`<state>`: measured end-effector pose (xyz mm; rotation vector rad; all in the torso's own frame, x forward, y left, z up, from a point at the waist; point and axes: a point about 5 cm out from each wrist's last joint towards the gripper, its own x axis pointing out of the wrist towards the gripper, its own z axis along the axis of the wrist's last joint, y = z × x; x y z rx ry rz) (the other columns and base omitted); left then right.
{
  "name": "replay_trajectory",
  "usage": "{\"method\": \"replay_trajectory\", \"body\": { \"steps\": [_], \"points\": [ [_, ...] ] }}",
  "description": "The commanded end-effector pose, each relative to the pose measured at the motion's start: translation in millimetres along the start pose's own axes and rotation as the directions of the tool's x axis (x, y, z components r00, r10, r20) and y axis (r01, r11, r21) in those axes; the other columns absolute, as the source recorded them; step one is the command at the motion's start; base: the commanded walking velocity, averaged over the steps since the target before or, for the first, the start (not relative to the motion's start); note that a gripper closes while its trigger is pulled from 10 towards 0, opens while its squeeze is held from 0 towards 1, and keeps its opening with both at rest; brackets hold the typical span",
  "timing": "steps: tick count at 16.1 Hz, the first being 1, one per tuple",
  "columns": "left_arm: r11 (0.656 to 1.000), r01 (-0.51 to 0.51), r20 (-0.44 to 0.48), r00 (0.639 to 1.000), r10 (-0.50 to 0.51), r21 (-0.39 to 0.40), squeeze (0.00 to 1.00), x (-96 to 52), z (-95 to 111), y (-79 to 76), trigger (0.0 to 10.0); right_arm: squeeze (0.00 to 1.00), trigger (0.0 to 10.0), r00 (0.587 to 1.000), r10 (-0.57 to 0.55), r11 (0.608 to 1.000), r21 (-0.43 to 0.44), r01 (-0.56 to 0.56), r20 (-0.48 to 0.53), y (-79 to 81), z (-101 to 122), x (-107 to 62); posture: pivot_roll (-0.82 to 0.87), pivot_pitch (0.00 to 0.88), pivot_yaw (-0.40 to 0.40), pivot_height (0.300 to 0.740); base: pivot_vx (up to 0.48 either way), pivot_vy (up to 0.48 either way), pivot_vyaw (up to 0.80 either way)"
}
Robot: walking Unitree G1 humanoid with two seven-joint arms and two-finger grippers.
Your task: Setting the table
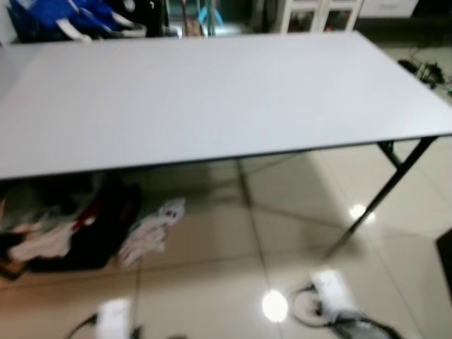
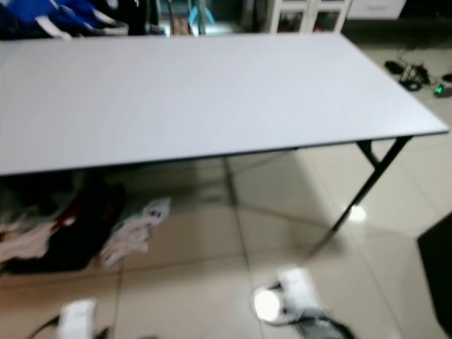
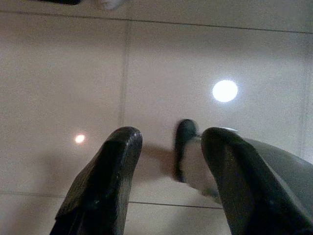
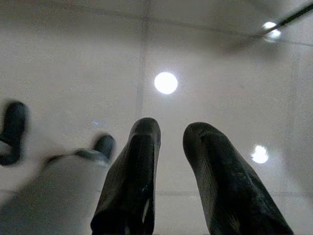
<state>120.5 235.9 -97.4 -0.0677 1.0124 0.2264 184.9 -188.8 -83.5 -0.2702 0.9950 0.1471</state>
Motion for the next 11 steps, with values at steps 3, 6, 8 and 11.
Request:
{"method": "replay_trajectory", "body": {
  "steps": [3, 6, 8, 11],
  "points": [
    [0.999, -0.005, -0.015, 1.0, 0.005, -0.048, 0.0, 2.0, 1.8, -7.5, 10.0, 0.0, 10.0, 0.998, -0.054, 0.998, -0.016, 0.053, -0.029, -18.1, -10.1, -3.3, -0.09, 0.048, -0.014, 0.74, 0.0, 0.32, 0.0],
    [1.0, -0.018, -0.03, 0.999, 0.017, -0.025, 0.0, 1.7, -0.9, -8.6, 10.0, 0.0, 10.0, 0.998, -0.063, 0.998, -0.024, 0.063, -0.028, -22.6, -10.1, -3.9, -0.1, 0.052, -0.023, 0.74, 0.0, 0.48, 0.0],
    [1.0, -0.013, -0.035, 0.999, 0.012, -0.021, 0.0, 1.5, -2.9, -10.3, 10.0, 0.0, 10.0, 0.998, -0.065, 0.997, -0.03, 0.065, -0.026, -24.5, -10.0, -4.2, -0.1, 0.052, -0.027, 0.74, 0.0, 0.48, 0.0],
    [1.0, -0.009, -0.04, 0.999, 0.008, -0.016, 0.0, 1.4, -3.8, -11.5, 10.0, 0.0, 10.0, 0.997, -0.067, 0.997, -0.04, 0.066, -0.028, -26.6, -10.1, -4.5, -0.09, 0.052, -0.032, 0.74, 0.0, 0.48, 0.0]
  ]
}}
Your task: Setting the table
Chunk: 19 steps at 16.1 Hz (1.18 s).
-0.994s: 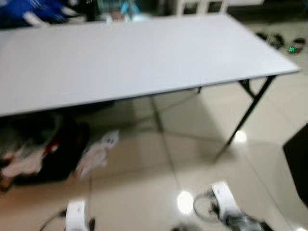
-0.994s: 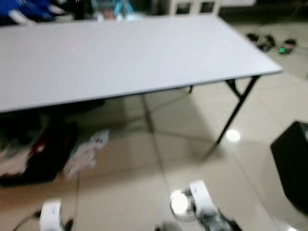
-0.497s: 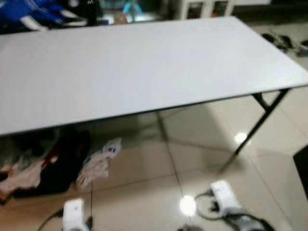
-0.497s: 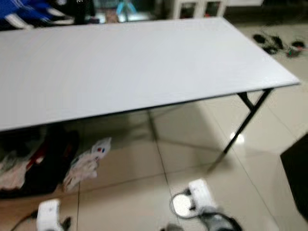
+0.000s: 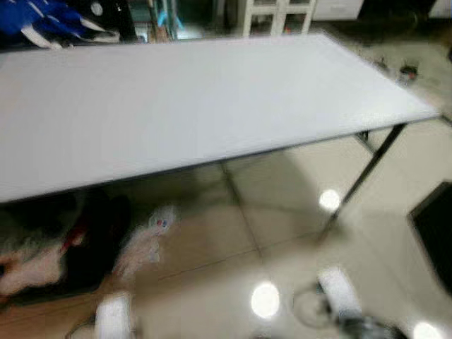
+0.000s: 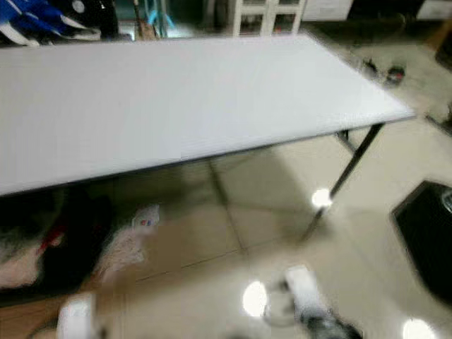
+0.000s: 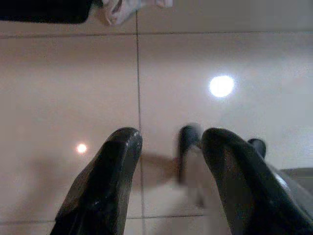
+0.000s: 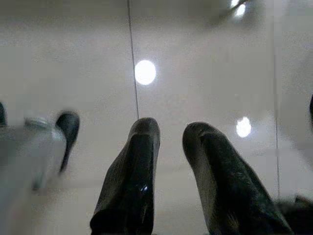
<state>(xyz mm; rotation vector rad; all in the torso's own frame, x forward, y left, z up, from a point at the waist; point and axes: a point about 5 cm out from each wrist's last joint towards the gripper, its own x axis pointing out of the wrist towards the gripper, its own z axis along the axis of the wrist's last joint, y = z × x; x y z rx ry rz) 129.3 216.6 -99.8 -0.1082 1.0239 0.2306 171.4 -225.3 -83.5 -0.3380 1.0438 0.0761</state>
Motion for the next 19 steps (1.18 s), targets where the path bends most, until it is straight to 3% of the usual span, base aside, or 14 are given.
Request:
{"method": "replay_trajectory", "body": {
  "steps": [1, 19],
  "points": [
    [1.0, -0.024, -0.024, 0.999, 0.025, 0.018, 0.0, -2.3, -6.9, 10.0, 10.0, 0.0, 10.0, 0.999, 0.016, 1.0, -0.018, -0.016, 0.034, 4.9, 11.7, 1.6, -0.08, 0.051, -0.034, 0.74, 0.0, 0.48, 0.0],
    [0.999, -0.018, -0.024, 1.0, 0.019, 0.036, 0.0, -1.8, -3.5, 12.9, 10.0, 0.0, 10.0, 0.999, 0.036, 0.999, -0.019, -0.035, 0.04, 13.1, 16.1, 2.5, -0.08, 0.039, -0.02, 0.74, 0.0, 0.48, 0.0]
  ]
}}
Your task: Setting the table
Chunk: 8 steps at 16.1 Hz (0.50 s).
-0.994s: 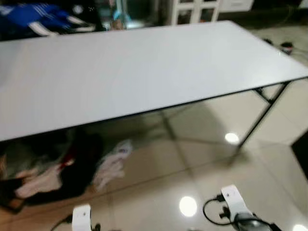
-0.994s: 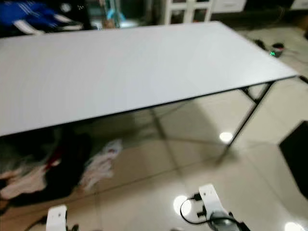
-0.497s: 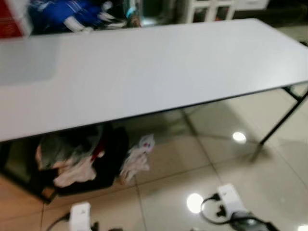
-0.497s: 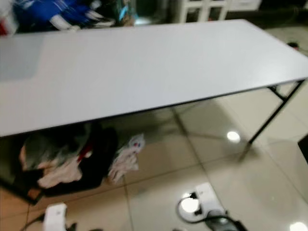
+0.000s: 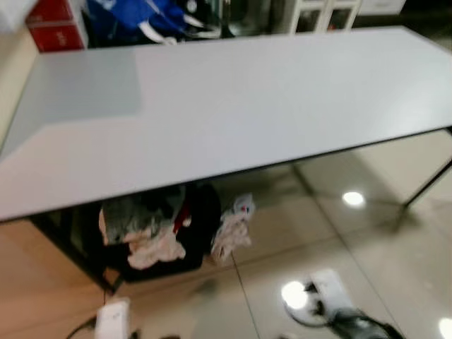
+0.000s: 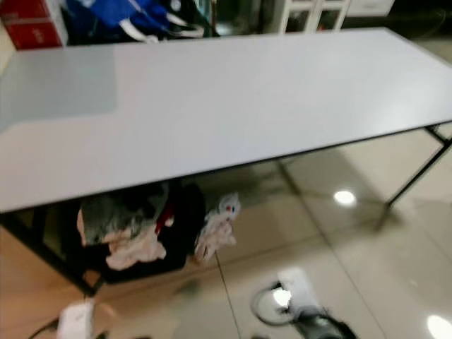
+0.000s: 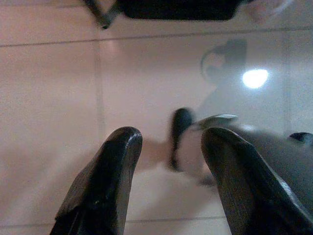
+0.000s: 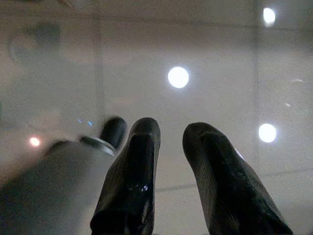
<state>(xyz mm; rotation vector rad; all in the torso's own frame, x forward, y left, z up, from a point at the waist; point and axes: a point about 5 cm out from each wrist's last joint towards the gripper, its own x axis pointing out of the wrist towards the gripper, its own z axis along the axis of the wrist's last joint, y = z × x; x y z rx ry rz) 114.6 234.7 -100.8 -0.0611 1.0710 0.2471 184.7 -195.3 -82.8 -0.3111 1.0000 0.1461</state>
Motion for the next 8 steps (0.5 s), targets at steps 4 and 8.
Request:
{"method": "replay_trajectory", "body": {
  "steps": [4, 8],
  "points": [
    [1.0, 0.021, 0.018, 1.0, -0.021, 0.001, 0.0, 1.5, 5.7, -7.5, 10.0, 0.0, 10.0, 0.999, -0.027, 1.0, -0.014, 0.027, -0.018, -11.4, -5.3, -1.7, -0.08, 0.043, -0.019, 0.74, 0.0, 0.48, 0.0],
    [1.0, 0.022, 0.019, 1.0, -0.022, 0.001, 0.0, 1.5, 5.9, -7.6, 10.0, 0.0, 10.0, 0.999, -0.026, 0.999, -0.025, 0.026, -0.019, -11.1, -4.9, -1.6, -0.08, 0.045, -0.023, 0.74, 0.0, 0.48, 0.0]
  ]
}}
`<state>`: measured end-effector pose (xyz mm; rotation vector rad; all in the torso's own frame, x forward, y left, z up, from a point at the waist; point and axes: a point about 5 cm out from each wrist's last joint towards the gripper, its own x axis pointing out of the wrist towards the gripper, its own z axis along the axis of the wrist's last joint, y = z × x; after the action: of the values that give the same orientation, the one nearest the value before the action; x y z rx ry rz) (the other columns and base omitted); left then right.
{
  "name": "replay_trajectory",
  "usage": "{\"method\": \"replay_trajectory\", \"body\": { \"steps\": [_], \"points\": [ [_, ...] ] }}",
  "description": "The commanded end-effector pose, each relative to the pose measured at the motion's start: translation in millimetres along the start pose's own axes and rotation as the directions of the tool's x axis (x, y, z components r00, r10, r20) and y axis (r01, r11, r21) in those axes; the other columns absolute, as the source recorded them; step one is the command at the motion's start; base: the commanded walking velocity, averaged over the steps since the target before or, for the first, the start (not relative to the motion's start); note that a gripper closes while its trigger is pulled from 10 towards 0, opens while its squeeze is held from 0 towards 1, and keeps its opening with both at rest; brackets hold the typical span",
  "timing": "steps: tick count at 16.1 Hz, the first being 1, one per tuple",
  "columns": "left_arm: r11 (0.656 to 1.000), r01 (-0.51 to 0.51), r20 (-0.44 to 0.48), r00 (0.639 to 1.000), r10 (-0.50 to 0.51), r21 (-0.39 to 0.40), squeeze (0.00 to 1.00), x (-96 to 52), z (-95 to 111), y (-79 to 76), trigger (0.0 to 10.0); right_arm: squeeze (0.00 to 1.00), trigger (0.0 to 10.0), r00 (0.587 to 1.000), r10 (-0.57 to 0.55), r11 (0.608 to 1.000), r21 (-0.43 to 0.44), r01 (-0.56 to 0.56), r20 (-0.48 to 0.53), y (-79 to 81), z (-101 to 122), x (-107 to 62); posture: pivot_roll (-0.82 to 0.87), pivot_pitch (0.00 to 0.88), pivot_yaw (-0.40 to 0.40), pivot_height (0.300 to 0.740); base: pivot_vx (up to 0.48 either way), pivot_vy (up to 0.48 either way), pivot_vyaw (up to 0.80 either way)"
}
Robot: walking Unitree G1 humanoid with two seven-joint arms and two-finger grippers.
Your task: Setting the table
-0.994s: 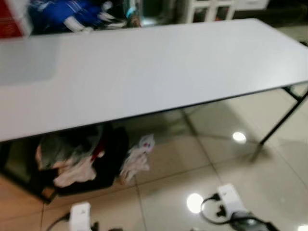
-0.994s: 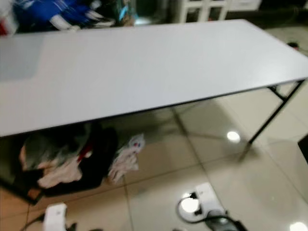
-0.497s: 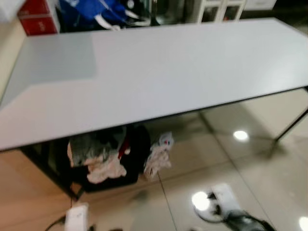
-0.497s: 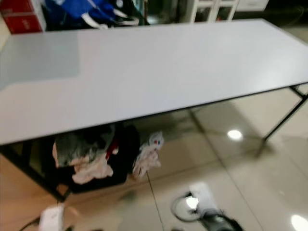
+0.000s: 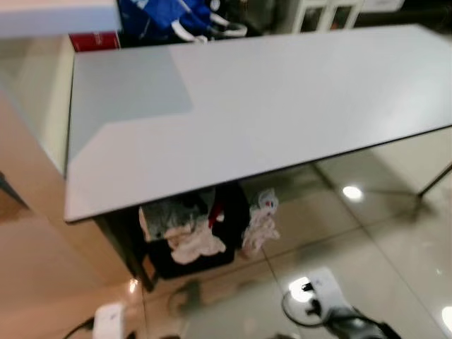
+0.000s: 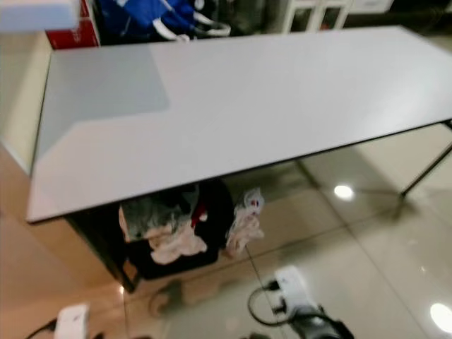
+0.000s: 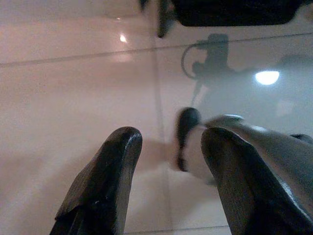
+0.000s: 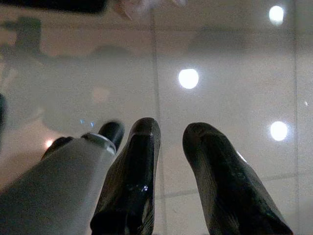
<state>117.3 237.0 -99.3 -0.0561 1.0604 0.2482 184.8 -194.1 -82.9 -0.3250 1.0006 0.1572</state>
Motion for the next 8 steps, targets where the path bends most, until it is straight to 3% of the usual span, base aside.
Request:
{"method": "replay_trajectory", "body": {
  "steps": [1, 8],
  "points": [
    [1.0, 0.026, 0.007, 1.0, -0.026, -0.001, 0.0, 1.1, 2.0, -9.4, 10.0, 0.0, 10.0, 0.999, -0.028, 0.999, -0.021, 0.028, -0.025, -11.7, -5.8, -1.7, -0.08, 0.044, -0.023, 0.74, 0.0, 0.48, 0.0],
    [0.999, 0.039, 0.014, 0.999, -0.039, 0.01, 0.0, 1.1, 2.7, -11.3, 10.0, 0.0, 10.0, 0.999, -0.026, 0.999, -0.04, 0.025, -0.029, -8.4, -7.0, -1.5, -0.07, 0.045, -0.022, 0.74, 0.0, 0.48, 0.0]
  ]
}}
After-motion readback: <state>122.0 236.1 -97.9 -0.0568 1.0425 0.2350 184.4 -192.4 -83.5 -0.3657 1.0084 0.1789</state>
